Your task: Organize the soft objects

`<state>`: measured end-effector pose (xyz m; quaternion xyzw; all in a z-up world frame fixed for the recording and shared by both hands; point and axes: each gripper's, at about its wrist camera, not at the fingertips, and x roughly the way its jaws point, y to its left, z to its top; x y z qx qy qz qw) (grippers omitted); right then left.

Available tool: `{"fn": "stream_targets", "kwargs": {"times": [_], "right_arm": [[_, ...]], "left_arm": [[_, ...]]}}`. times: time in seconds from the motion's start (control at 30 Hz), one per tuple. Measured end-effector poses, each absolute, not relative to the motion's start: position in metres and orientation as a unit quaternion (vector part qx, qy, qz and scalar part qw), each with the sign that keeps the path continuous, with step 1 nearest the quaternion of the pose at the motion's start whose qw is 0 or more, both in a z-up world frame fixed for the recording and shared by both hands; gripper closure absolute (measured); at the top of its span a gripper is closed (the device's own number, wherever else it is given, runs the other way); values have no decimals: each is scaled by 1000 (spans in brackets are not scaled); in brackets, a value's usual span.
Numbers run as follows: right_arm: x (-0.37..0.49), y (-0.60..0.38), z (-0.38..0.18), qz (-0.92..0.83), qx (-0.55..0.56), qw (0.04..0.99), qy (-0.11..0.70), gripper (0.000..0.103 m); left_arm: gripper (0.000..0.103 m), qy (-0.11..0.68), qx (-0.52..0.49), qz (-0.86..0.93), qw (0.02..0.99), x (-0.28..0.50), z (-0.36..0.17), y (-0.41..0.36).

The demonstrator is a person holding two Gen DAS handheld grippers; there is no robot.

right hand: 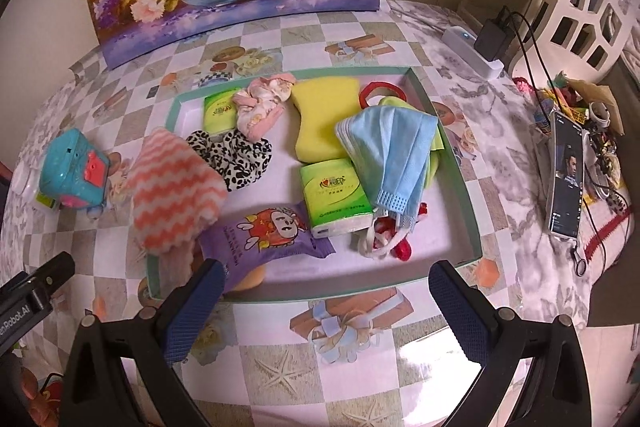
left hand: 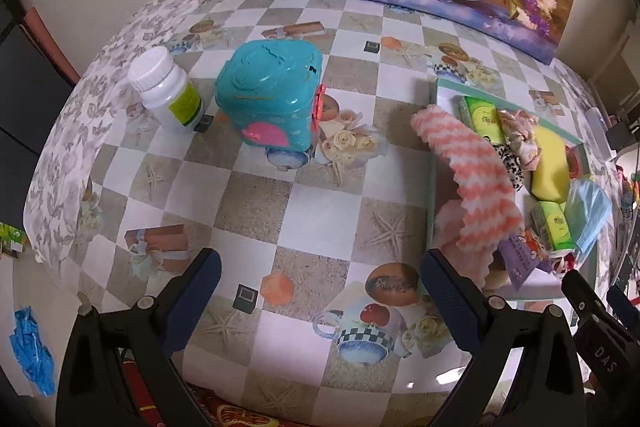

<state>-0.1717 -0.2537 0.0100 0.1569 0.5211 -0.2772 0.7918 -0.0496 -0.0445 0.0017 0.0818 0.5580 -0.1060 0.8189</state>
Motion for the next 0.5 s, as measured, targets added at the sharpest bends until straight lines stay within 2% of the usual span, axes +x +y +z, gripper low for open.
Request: {"fn": "stream_targets", "kwargs": {"times": [0.5], "right_arm": [[-177,-240,26,-280,140,809,498,0]], "left_arm": [[3,533,86,-113,834,-61,16,-31]]}}
